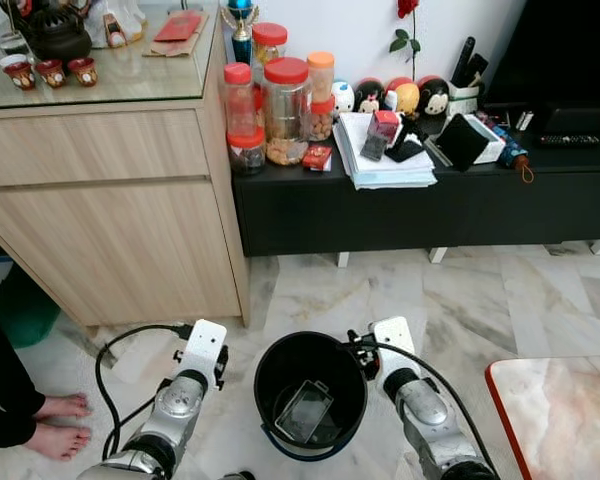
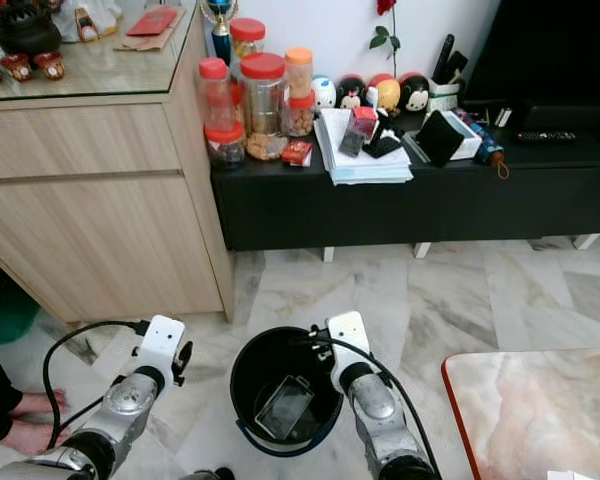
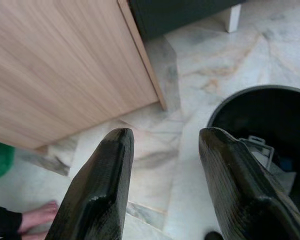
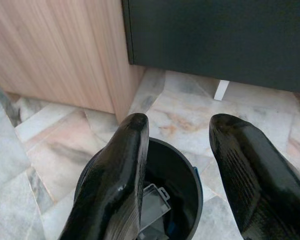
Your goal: Picking trash to rubbish bin
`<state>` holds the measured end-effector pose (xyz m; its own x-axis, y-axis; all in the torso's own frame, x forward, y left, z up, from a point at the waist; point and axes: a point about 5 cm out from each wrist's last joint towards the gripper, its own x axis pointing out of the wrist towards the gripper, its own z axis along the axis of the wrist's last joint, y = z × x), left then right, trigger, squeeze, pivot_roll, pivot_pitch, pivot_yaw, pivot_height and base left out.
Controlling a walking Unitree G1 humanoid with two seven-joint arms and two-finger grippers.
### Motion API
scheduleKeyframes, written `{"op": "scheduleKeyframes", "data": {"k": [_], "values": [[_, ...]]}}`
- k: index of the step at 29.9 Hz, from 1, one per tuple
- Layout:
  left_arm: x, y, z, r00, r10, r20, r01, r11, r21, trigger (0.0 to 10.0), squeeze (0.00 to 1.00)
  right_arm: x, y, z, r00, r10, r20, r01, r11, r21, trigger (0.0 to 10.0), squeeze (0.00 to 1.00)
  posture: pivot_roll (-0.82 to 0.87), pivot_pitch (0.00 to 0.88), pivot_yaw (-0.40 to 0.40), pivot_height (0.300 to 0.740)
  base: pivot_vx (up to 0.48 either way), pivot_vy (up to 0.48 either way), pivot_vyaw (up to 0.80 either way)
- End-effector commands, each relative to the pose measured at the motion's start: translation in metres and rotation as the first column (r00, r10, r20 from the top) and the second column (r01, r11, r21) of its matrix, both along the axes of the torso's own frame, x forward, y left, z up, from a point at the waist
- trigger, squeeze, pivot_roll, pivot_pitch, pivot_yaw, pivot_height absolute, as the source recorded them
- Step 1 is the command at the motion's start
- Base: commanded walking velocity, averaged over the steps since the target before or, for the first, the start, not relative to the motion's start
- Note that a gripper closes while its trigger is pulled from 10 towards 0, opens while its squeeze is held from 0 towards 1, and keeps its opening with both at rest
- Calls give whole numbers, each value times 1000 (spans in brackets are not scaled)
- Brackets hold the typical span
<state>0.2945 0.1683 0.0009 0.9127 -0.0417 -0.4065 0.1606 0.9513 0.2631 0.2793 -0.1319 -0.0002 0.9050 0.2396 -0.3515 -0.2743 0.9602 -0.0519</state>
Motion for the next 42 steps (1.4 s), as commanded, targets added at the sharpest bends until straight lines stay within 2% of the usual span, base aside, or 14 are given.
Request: {"op": "scheduleKeyframes", "data": {"k": [1, 9, 36, 42], "values": [[1, 1, 1, 1000, 4, 4, -4, 1000, 13, 10000, 0, 3, 0, 2, 1000, -17, 9, 17, 1000, 13, 10000, 0, 144, 15, 18, 740, 0, 0, 0], [1, 0, 1, 1000, -6, 9, 6, 1000, 9, 10000, 0, 2, 7, 0, 1000, -11, 9, 11, 1000, 22, 10000, 0, 146, 0, 27, 740, 0, 0, 0], [-1, -2, -1, 1000, -20, 2, 20, 1000, 9, 10000, 0, 2, 6, -2, 1000, -23, 13, 23, 999, 34, 10000, 0, 144, 0, 27, 740, 0, 0, 0], [0, -2, 0, 1000, -22, 4, 22, 1000, 8, 10000, 0, 2, 6, -2, 1000, -22, 12, 22, 999, 33, 10000, 0, 145, 0, 26, 740, -293, 0, 0]]}}
